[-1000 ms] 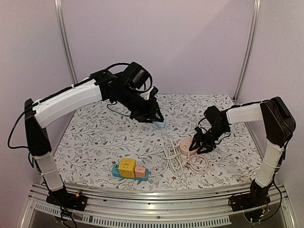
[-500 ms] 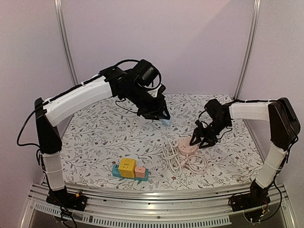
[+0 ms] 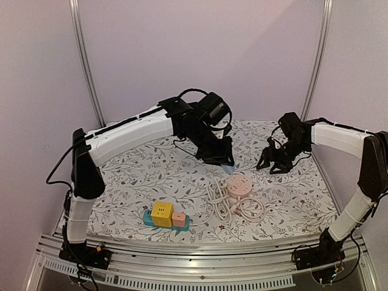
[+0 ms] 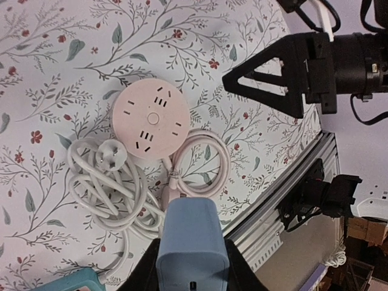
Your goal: Insert the plug
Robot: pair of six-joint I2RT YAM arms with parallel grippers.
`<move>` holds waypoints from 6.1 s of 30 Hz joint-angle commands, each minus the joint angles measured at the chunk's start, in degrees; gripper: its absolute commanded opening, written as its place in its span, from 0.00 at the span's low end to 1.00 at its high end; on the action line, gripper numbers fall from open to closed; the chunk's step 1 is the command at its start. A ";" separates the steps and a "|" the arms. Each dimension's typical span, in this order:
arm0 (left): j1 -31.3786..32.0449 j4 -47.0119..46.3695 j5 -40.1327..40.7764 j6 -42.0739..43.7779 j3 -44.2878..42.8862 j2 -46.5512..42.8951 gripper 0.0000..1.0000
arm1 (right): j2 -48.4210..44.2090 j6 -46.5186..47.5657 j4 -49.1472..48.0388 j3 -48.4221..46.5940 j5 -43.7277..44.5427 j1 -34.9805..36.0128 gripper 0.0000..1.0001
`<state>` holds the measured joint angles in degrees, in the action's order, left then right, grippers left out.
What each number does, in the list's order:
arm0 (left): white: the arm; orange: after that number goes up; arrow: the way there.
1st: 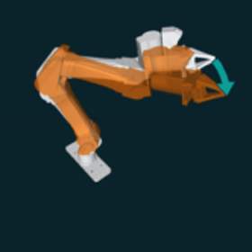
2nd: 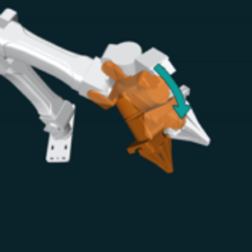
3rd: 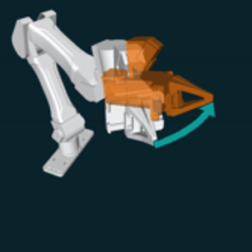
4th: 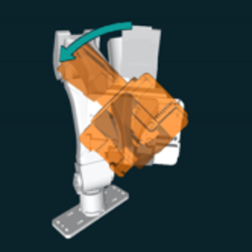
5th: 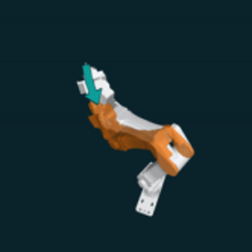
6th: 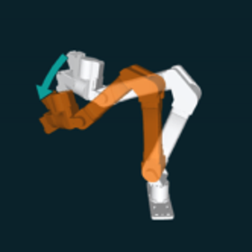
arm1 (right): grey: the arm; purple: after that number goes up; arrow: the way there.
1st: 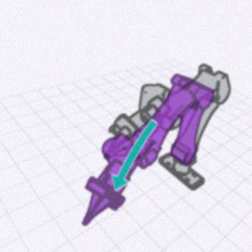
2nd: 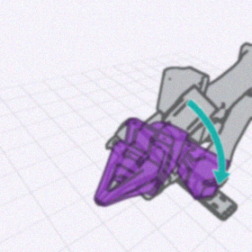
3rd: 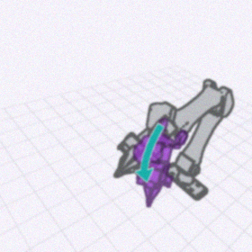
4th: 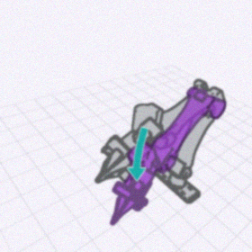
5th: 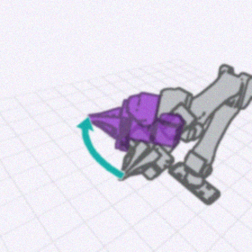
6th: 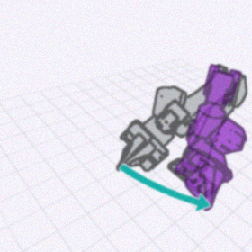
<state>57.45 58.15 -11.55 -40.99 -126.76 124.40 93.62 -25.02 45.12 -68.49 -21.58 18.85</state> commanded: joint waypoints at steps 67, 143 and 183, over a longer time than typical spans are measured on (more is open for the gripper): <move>0.59 0.48 8.75 25.36 4.01 0.41 0.00 | 13.98 1.56 -2.87 -5.69 8.58 0.55 0.47; -7.35 14.15 5.82 18.83 1.78 7.08 0.00 | 6.32 2.34 0.31 -5.53 9.38 12.18 0.92; -8.14 11.22 9.62 14.21 2.55 11.30 0.00 | 3.85 3.57 0.56 -0.60 12.71 11.29 0.98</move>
<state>50.39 70.13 -2.31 -25.71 -124.38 134.76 99.07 -21.74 45.60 -69.56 -9.74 30.65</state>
